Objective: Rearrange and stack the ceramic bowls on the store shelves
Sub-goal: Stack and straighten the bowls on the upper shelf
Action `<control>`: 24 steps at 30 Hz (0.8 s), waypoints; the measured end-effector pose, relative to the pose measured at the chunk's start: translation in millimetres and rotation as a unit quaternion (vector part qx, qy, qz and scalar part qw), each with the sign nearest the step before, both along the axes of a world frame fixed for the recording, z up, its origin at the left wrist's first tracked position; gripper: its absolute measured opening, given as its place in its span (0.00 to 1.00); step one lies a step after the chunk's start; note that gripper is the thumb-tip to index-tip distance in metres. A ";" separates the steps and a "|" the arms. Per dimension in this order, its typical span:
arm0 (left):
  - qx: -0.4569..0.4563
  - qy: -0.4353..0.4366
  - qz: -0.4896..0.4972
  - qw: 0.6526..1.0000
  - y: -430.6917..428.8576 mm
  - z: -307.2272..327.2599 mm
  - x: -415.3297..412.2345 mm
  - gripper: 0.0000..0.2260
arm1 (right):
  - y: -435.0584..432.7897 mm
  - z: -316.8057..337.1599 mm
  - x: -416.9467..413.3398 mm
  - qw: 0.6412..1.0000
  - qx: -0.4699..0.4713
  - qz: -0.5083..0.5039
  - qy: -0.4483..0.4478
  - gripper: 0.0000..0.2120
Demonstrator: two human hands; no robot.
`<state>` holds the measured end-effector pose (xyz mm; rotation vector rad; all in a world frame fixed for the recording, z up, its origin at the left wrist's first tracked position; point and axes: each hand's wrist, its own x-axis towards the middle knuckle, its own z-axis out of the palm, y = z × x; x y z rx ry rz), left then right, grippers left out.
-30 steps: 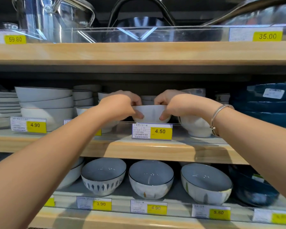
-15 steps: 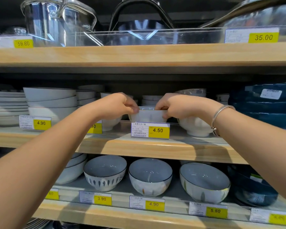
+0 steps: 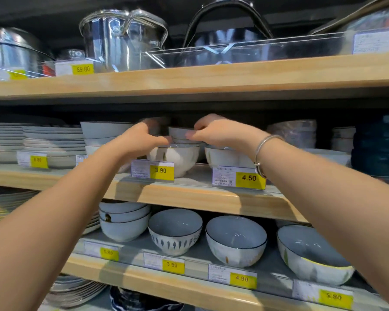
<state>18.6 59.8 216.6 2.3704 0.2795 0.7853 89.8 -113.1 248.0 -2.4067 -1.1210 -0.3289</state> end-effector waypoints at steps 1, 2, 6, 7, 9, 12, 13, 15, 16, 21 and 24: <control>-0.011 0.021 0.015 1.000 7.3 -1.5 -2.1 0.33 | 8.1 -1.4 0.9 1.000 -0.018 -0.018 0.005 0.28; -0.020 0.038 0.028 0.999 12.8 -2.5 -4.3 0.35 | 14.8 -2.5 3.0 0.999 -0.037 -0.033 0.013 0.32; -0.012 0.092 0.030 0.995 25.6 -1.8 -6.6 0.44 | 26.6 -3.3 10.5 0.991 -0.095 -0.035 0.083 0.38; -0.001 0.113 0.024 0.993 27.6 -0.6 -6.8 0.46 | 27.7 -2.0 11.9 0.988 -0.102 -0.027 0.110 0.39; 0.014 0.148 0.013 0.989 29.9 1.3 -5.1 0.50 | 27.1 0.0 13.3 0.978 -0.133 -0.032 0.155 0.43; 0.023 0.155 0.006 0.988 31.4 0.3 -0.3 0.49 | 28.8 -1.3 15.8 0.975 -0.147 -0.049 0.159 0.48; 0.028 0.151 0.006 0.988 31.5 -0.8 1.5 0.48 | 29.8 -2.9 17.3 0.977 -0.128 -0.047 0.163 0.49; 0.038 0.139 0.000 0.990 30.8 -4.0 4.1 0.46 | 30.9 -6.5 19.2 0.983 -0.072 -0.038 0.167 0.48; 0.034 0.124 -0.008 0.992 30.9 -6.2 5.4 0.45 | 30.7 -7.9 19.5 0.986 -0.046 -0.031 0.158 0.45; -0.025 0.005 -0.053 0.998 26.9 -11.1 8.9 0.43 | 26.4 -7.1 20.3 0.990 0.094 0.011 0.106 0.40; -0.088 -0.041 -0.078 0.992 24.0 -9.7 10.5 0.46 | 27.7 -6.1 15.0 0.973 0.180 0.041 0.137 0.41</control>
